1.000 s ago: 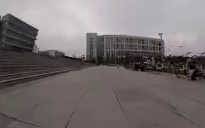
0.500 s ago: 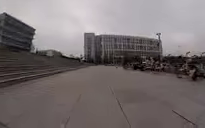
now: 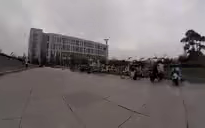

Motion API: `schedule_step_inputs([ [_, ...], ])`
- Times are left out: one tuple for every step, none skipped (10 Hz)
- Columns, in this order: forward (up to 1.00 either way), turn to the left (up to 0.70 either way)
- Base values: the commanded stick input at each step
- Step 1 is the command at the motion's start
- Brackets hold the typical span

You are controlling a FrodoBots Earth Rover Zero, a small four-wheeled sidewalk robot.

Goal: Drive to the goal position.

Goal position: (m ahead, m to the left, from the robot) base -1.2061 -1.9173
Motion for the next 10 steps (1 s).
schedule_step_inputs([
  [0.0, -0.87],
  [0.0, -0.87],
  [0.0, -0.87],
  [0.0, -0.87],
  [0.0, -0.87],
  [0.0, -0.87],
  [0.0, -0.87],
  [0.0, -0.87],
  [0.0, -0.87],
  [0.0, -0.87],
])
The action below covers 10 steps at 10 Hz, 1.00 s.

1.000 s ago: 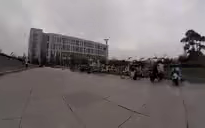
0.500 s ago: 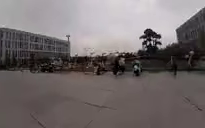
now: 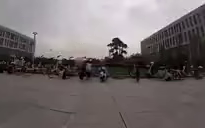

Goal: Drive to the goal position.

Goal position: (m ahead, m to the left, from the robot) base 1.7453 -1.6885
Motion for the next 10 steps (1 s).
schedule_step_inputs([
  [0.0, -0.87],
  [0.0, -0.87],
  [0.0, -0.87],
  [0.0, -0.87],
  [0.0, -0.87],
  [0.0, -0.87],
  [0.0, -0.87],
  [0.0, -0.87],
  [0.0, -0.87],
  [0.0, -0.87],
])
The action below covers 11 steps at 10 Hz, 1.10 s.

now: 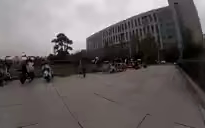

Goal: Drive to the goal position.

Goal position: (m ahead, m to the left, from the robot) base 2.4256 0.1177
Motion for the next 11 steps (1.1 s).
schedule_step_inputs([
  [0.0, -0.87],
  [0.0, -0.87],
  [0.0, -0.87],
  [0.17, -0.78],
  [0.65, -0.53],
  [1.0, -0.2],
  [1.0, 0.0],
  [1.0, 0.0],
  [1.0, -0.14],
  [1.0, -0.35],
  [1.0, -0.07],
])
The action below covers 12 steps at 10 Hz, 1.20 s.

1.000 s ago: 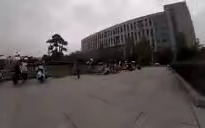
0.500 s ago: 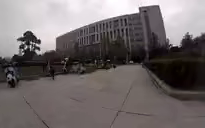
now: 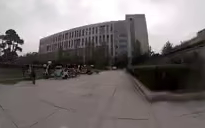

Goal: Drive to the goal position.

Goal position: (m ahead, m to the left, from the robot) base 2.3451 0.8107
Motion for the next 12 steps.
schedule_step_inputs([
  [1.0, -0.02],
  [1.0, -0.26],
  [1.0, -0.3],
  [1.0, -0.17],
  [1.0, -0.28],
  [1.0, -0.37],
  [1.0, -0.37],
  [1.0, -0.23],
  [1.0, -0.03],
  [1.0, -0.35],
  [1.0, -0.35],
  [1.0, -0.31],
])
